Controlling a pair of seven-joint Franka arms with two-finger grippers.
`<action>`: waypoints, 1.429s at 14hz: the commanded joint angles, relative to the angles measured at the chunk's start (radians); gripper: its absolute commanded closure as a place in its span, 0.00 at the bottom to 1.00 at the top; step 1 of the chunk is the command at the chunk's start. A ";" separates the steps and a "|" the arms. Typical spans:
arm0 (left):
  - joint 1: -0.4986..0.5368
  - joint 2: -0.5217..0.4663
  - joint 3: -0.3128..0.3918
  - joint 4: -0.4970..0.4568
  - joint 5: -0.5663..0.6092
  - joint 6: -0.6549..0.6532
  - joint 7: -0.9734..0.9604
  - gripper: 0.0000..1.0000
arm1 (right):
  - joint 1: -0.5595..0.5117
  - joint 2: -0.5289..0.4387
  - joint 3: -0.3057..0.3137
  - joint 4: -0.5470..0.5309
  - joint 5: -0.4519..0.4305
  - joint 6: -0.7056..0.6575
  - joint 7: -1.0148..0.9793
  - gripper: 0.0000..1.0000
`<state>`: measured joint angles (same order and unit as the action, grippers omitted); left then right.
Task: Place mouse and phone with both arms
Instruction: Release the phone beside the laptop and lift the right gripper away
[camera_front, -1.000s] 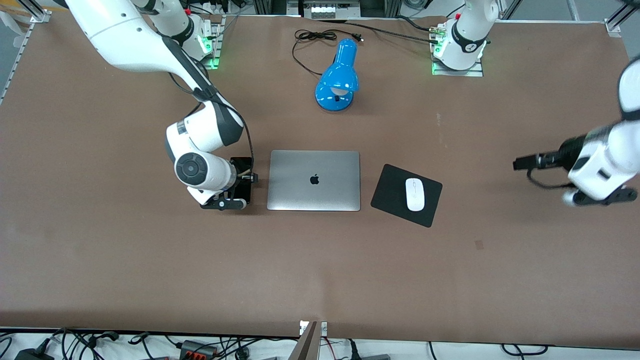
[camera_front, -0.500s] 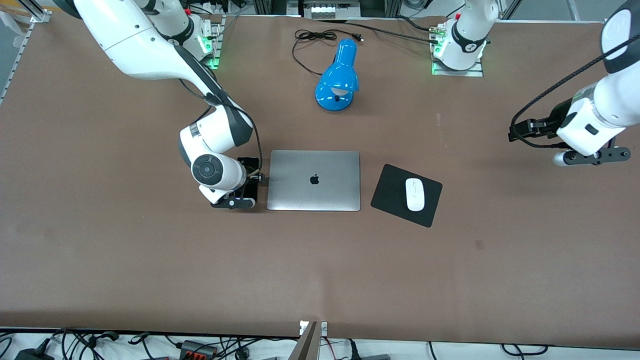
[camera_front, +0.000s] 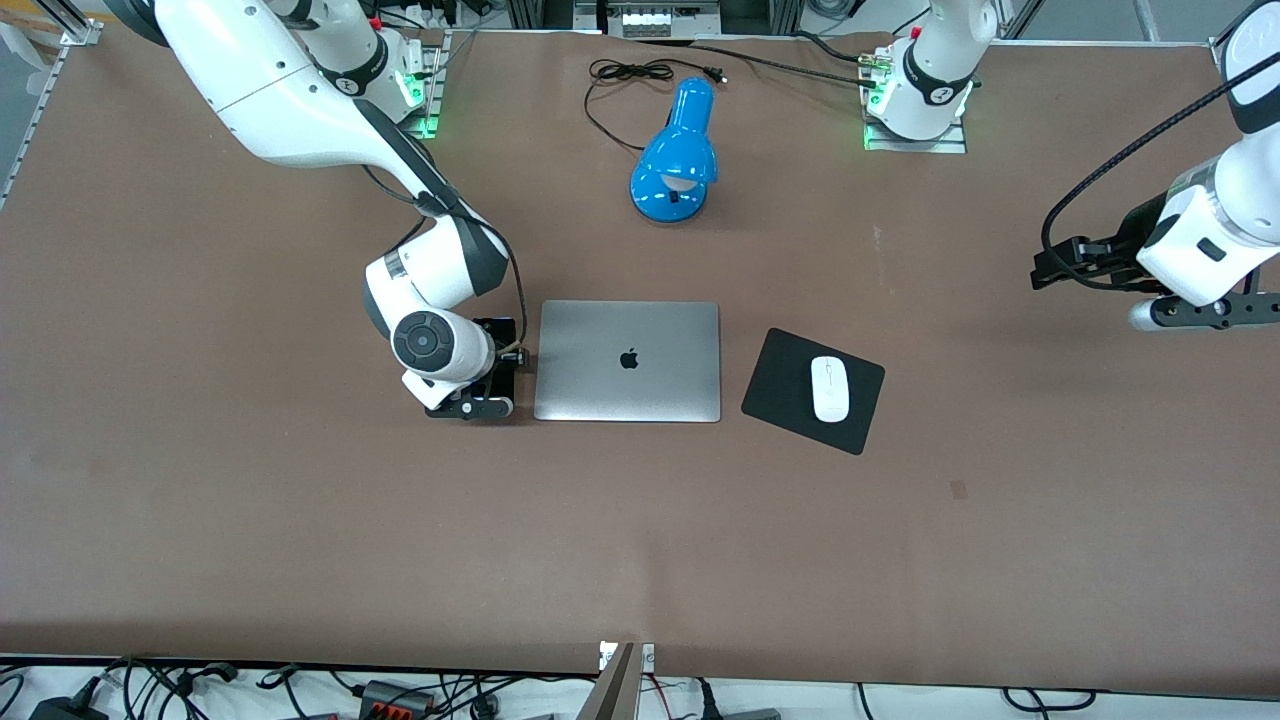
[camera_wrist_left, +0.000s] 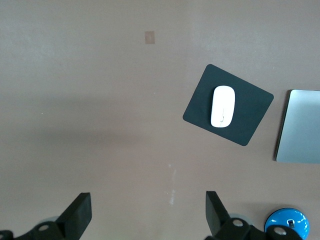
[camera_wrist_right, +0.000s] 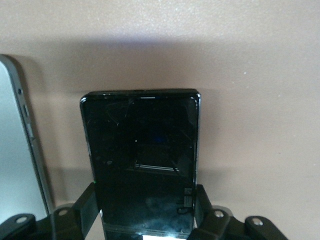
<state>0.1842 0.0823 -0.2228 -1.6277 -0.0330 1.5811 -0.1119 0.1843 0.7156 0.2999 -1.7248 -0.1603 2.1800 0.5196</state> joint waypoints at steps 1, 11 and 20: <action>0.011 0.008 -0.003 0.031 -0.015 0.003 0.018 0.00 | 0.011 0.007 -0.001 0.022 -0.022 -0.005 0.014 0.76; 0.028 -0.027 -0.009 0.040 -0.033 -0.055 0.020 0.00 | -0.055 -0.253 0.001 0.065 -0.018 -0.115 0.002 0.00; -0.175 -0.038 0.183 0.037 -0.025 -0.044 0.029 0.00 | -0.210 -0.333 -0.021 0.418 -0.008 -0.529 -0.163 0.00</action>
<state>0.0219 0.0549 -0.0573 -1.5943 -0.0427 1.5334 -0.1049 0.0209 0.3767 0.2824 -1.3562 -0.1635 1.6864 0.4326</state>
